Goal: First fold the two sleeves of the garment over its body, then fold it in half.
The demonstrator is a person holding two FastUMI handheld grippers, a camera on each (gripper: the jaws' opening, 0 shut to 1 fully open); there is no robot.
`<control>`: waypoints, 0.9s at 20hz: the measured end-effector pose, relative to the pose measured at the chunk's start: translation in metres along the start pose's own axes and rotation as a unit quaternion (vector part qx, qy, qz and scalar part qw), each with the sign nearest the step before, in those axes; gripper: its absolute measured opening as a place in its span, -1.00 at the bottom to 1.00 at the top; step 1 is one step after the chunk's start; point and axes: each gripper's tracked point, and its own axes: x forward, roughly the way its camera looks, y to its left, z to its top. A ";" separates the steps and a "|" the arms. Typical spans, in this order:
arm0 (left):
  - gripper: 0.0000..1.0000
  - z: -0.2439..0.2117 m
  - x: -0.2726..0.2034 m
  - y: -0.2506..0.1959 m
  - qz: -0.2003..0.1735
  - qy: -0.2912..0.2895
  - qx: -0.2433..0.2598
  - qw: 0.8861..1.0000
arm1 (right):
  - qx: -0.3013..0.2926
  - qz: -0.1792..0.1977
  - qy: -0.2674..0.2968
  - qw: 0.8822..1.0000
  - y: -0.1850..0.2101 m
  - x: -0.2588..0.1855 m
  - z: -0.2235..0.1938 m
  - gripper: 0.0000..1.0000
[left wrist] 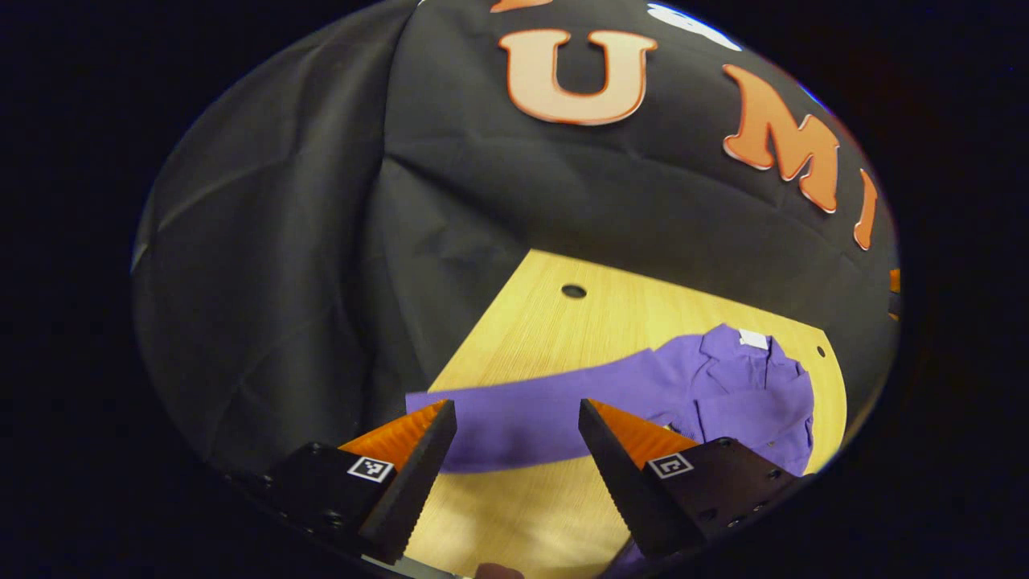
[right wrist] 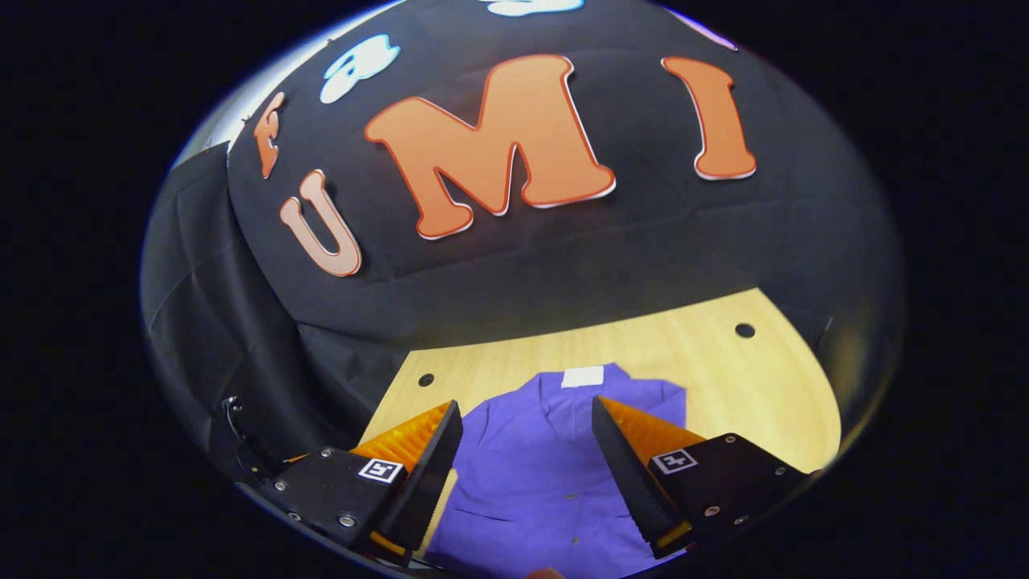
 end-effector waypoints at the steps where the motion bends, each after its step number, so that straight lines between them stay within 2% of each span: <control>1: 0.98 -0.006 0.007 0.003 0.001 0.026 -0.013 1.000 | -0.017 -0.002 -0.011 1.000 -0.005 -0.008 0.001 0.92; 5: 0.96 -0.025 0.033 0.025 0.011 0.098 -0.056 0.993 | -0.073 -0.017 -0.040 0.996 -0.023 -0.035 0.005 0.92; 9: 0.95 -0.051 0.058 0.040 0.006 0.181 -0.095 0.979 | -0.077 -0.014 -0.051 0.996 -0.026 -0.054 0.002 0.93; 12: 0.96 -0.067 0.071 0.056 0.019 0.226 -0.093 0.970 | -0.081 -0.029 -0.055 0.995 -0.037 -0.063 0.000 0.92; 13: 0.96 -0.070 0.075 0.063 0.027 0.233 -0.089 0.968 | -0.084 -0.037 -0.054 0.994 -0.041 -0.064 0.001 1.00; 14: 0.96 -0.074 0.079 0.072 0.028 0.245 -0.086 0.965 | -0.086 -0.042 -0.054 0.994 -0.042 -0.066 0.000 0.92; 17: 0.95 -0.087 0.088 0.075 0.019 0.282 -0.089 0.955 | -0.094 -0.058 -0.043 0.993 -0.039 -0.073 -0.007 0.92; 18: 0.96 -0.092 0.093 0.078 0.017 0.291 -0.088 0.953 | -0.097 -0.060 -0.037 0.993 -0.038 -0.073 -0.010 1.00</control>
